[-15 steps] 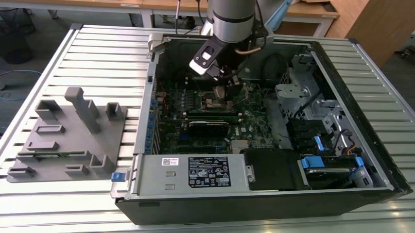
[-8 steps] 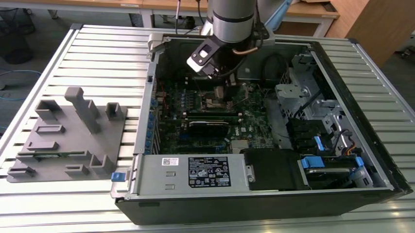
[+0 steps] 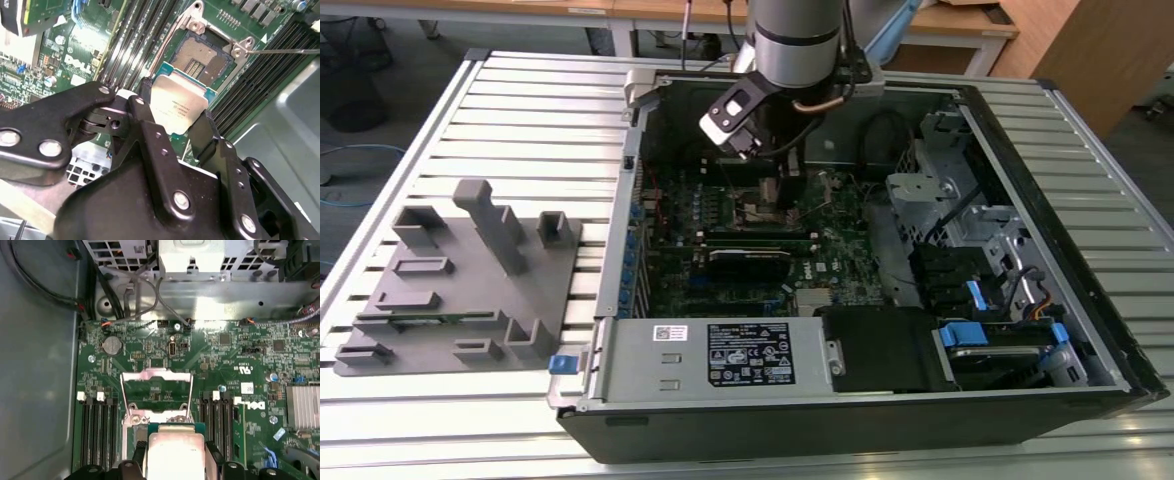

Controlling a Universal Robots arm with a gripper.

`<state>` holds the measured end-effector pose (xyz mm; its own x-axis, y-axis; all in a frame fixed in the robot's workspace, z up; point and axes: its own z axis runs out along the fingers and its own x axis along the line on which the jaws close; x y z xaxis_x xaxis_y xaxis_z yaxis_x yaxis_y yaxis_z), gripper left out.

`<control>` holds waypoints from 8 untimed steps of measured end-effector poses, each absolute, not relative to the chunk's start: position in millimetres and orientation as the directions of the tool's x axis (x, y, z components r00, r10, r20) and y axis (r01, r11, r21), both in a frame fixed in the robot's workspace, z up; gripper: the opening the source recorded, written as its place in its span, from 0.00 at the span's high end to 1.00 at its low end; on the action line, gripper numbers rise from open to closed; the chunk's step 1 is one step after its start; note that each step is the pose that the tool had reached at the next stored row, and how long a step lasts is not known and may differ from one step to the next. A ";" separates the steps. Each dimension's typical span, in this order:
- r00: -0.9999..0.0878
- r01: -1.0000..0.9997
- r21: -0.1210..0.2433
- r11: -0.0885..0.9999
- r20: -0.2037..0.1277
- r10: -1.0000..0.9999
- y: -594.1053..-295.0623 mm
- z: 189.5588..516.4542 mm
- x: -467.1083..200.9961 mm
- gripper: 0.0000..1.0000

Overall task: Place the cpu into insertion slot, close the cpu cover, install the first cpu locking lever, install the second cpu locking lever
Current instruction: 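Place the cpu into insertion slot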

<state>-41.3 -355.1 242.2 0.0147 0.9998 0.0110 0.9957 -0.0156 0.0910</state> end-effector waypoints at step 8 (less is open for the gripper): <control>0.004 0.996 0.091 -0.004 -0.005 1.000 -345.3 236.5 -43.2 0.46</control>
<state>-43.2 -345.3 236.5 0.0044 1.0000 -0.0054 0.9958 -0.0038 0.0912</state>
